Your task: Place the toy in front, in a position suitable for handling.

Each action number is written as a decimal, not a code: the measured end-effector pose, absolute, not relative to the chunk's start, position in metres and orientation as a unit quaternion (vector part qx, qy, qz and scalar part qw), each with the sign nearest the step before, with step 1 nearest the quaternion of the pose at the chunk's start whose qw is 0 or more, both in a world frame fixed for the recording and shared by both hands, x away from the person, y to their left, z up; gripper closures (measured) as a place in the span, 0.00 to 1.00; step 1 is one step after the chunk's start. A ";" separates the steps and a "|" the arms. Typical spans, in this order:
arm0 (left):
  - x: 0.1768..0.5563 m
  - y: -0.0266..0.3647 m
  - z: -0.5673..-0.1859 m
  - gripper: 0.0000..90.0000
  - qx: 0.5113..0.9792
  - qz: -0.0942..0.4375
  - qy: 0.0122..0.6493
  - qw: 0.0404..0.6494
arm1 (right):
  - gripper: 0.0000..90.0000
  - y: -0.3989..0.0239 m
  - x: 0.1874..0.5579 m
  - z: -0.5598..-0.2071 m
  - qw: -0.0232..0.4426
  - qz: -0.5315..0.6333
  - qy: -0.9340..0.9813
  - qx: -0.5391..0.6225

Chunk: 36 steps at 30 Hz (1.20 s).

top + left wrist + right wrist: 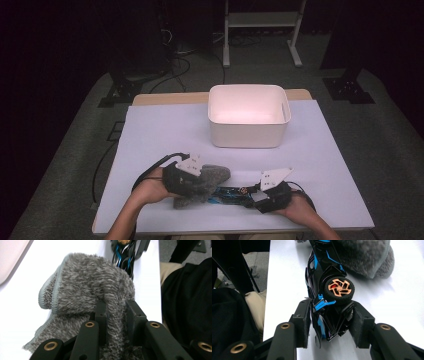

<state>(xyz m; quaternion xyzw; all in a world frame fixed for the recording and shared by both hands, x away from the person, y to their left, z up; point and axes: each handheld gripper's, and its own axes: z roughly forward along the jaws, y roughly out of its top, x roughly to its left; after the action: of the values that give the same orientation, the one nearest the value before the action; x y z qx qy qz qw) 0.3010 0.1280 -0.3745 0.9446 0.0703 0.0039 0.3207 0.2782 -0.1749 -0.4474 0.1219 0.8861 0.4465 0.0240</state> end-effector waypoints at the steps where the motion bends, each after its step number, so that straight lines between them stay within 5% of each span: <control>1: 0.301 0.131 -0.376 0.82 0.945 0.003 0.074 0.319 | 0.61 -0.175 0.278 -0.447 0.024 0.447 0.886 0.122; 16: 0.305 0.103 -0.368 0.82 0.942 -0.007 0.052 0.331 | 0.61 -0.173 0.278 -0.448 0.026 0.444 0.888 0.117; 28: 0.303 0.010 -0.373 0.82 0.950 -0.032 -0.031 0.310 | 0.61 -0.172 0.278 -0.447 0.028 0.441 0.890 0.117; 36: 0.305 0.025 -0.374 0.82 0.947 -0.032 -0.020 0.318 | 0.62 -0.172 0.278 -0.447 0.028 0.439 0.891 0.116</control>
<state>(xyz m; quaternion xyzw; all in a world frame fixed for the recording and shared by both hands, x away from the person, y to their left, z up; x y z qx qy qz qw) 0.3054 0.0251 -0.3736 0.9474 -0.0204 -0.0317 0.3179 0.2778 -0.1717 -0.4469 0.1158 0.8906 0.4390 0.0279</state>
